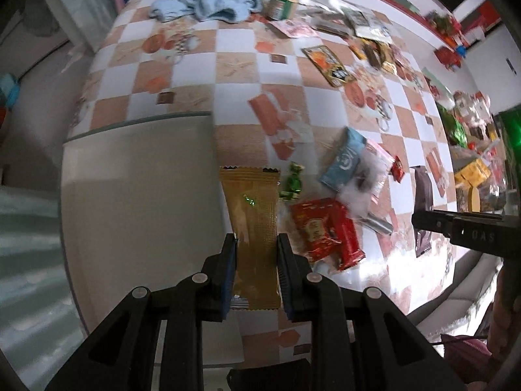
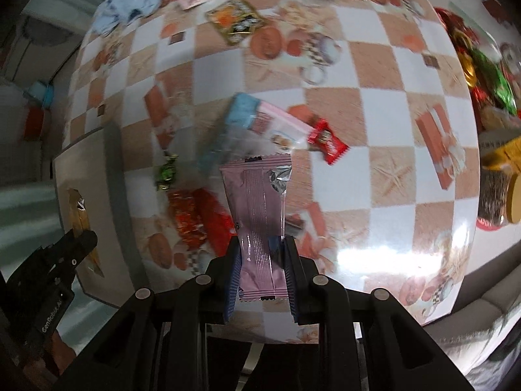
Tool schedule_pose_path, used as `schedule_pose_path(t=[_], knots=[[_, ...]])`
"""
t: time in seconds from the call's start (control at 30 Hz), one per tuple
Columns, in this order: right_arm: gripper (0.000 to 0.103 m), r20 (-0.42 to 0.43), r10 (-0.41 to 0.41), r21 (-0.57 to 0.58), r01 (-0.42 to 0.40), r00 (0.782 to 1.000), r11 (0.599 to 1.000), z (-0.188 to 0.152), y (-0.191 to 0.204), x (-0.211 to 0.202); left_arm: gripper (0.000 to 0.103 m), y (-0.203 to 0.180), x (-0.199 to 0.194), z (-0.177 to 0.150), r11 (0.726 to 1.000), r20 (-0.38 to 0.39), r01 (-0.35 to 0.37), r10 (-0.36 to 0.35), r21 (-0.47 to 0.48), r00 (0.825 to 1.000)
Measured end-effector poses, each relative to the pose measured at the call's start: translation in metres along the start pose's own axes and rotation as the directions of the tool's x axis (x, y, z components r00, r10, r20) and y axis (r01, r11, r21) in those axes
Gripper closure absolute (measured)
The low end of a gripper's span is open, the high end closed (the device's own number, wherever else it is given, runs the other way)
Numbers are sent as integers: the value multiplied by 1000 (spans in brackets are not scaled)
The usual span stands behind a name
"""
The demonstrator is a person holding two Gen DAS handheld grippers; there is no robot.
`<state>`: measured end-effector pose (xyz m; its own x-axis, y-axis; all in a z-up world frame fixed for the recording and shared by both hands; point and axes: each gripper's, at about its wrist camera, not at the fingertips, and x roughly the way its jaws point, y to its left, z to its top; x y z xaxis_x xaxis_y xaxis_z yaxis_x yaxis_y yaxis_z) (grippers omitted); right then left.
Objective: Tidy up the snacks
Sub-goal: 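Carry the pink bar and gold bar over the white tray with both grippers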
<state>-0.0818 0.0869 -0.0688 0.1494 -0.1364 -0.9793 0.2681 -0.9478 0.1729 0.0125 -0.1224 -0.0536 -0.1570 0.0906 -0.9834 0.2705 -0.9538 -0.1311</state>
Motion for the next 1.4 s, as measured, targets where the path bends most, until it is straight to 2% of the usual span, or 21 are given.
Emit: schedule_pose_path(t=[0.5, 0.9, 1.13, 1.4], knots=[[77, -19, -9, -167, 6, 1000, 986, 0, 83, 19, 77, 64, -13, -25, 989, 24, -23, 27, -147, 999], [77, -37, 18, -316, -29, 999, 948, -1, 164, 29, 77, 114, -17, -31, 970, 40, -76, 87, -233, 995], [76, -83, 46, -353, -72, 996, 933, 3, 205, 52, 77, 135, -9, -29, 958, 10, -120, 127, -260, 992], [77, -128, 70, -369, -113, 989, 923, 7, 240, 77, 77, 149, 6, -30, 956, -39, -147, 142, -253, 989]])
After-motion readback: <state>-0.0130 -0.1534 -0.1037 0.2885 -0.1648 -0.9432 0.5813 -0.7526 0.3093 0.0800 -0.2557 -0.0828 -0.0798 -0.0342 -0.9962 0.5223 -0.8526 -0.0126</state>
